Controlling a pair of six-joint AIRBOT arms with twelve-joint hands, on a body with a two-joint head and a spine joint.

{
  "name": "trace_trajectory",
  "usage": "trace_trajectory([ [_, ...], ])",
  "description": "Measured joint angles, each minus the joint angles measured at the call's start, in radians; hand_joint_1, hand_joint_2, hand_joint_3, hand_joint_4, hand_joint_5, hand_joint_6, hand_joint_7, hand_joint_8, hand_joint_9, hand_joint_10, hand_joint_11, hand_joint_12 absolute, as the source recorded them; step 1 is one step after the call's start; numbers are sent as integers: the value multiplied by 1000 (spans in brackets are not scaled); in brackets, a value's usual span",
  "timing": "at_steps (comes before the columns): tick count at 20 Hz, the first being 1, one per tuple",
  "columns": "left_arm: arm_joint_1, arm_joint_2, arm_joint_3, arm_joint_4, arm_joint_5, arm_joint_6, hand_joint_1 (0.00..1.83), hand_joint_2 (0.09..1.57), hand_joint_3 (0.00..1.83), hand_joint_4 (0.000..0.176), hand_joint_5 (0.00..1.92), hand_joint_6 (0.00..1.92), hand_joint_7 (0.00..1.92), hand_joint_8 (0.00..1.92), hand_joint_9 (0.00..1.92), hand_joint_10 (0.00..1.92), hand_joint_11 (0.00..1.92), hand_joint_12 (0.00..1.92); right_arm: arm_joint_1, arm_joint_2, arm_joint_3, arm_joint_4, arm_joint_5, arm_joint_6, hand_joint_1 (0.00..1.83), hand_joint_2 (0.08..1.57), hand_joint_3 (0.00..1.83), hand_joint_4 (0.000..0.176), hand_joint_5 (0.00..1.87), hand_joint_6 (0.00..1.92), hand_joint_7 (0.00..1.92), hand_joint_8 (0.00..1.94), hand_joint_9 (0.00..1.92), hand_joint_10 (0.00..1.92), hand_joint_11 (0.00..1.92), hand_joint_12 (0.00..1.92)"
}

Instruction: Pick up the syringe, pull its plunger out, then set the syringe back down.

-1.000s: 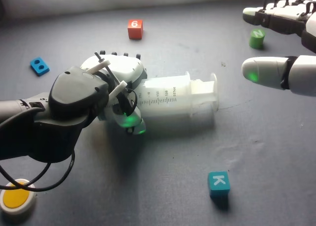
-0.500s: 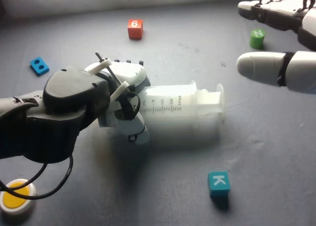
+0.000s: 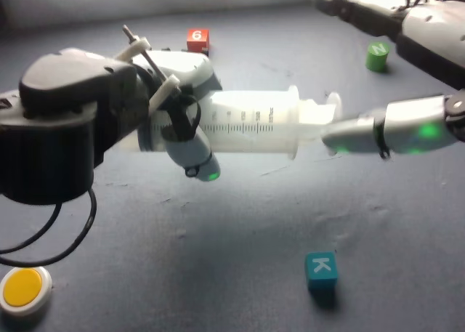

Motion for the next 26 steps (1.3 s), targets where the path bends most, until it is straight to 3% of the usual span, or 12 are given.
trace_trajectory([
  [1, -13, 8, -11, -8, -1, 8, 1226, 1168, 0, 0, 826, 1193, 933, 1099, 729, 1070, 458, 1373, 0, -5, -2, 11, -4, 1, 1159, 816, 6, 0, 132, 12, 157, 3, 151, 4, 0, 458],
  [2, -21, 18, -20, -13, 0, 13, 1328, 1169, 0, 0, 814, 1184, 935, 1071, 737, 1345, 460, 1378, -1, -7, -1, 32, -10, 1, 1201, 834, 9, 0, 144, 10, 150, 0, 146, 1, 0, 447],
  [3, -32, 27, -25, -33, -2, 19, 1347, 1174, 1, 0, 806, 1210, 932, 1074, 723, 1407, 459, 1378, -2, -16, 8, 41, -18, 13, 1246, 832, 5, 0, 173, 14, 170, 5, 168, 7, 0, 505],
  [4, -41, 34, -30, -52, -8, 39, 1194, 1175, 0, 5, 819, 1215, 916, 1123, 753, 914, 456, 1377, -2, -26, 22, 52, -24, 20, 1243, 847, 7, 0, 199, 15, 179, 5, 176, 6, 0, 552],
  [5, -48, 40, -34, -69, -10, 50, 1194, 1175, 0, 5, 819, 1215, 916, 1123, 753, 914, 456, 1377, -2, -29, 25, 57, -26, 21, 1243, 847, 7, 0, 199, 15, 179, 5, 176, 6, 0, 552],
  [6, -61, 47, -35, -97, -13, 76, 1315, 1181, 0, 0, 828, 1220, 889, 1125, 719, 1313, 450, 1409, -1, -38, 32, 61, -26, 22, 1213, 882, 15, 0, 187, 6, 189, 5, 194, 9, 0, 578],
  [7, -72, 51, -35, -100, -13, 85, 1340, 1183, 1, 0, 826, 1224, 883, 1130, 707, 1410, 447, 1426, 0, -49, 44, 60, -26, 23, 1203, 896, 15, 0, 181, 2, 175, 3, 183, 2, 0, 544],
  [15, -117, 63, -35, -143, -23, 124, 1353, 1171, 1, 0, 822, 1199, 909, 1093, 740, 1402, 455, 1390, 16, -192, 178, 62, -21, 24, 1148, 911, 7, 0, 160, 1, 194, 3, 218, 5, 0, 628],
  [16, -120, 63, -35, -146, -21, 124, 1341, 1208, 3, 0, 748, 1307, 808, 1263, 703, 1449, 427, 1408, 19, -206, 192, 61, -16, 25, 1170, 893, 0, 0, 189, 6, 211, 3, 225, 3, 0, 583],
  [18, -127, 63, -35, -149, -22, 124, 1339, 1215, 0, 0, 741, 1319, 798, 1292, 693, 1460, 413, 1453, 24, -237, 219, 60, -10, 26, 1152, 900, 2, 0, 154, 0, 180, 0, 193, 0, 0, 537],
  [21, -132, 66, -35, -149, -24, 124, 1340, 1218, 1, 0, 728, 1298, 777, 1305, 712, 1493, 422, 1487, 23, -263, 243, 60, -14, 26, 1137, 916, 6, 0, 131, 0, 145, 0, 157, 0, 0, 502],
  [26, -132, 66, -35, -150, -27, 124, 1338, 1221, 1, 0, 694, 1341, 795, 1287, 709, 1491, 430, 1441, 25, -265, 248, 26, 6, 26, 1158, 956, 2, 0, 304, 17, 329, 10, 310, 15, 0, 685],
])
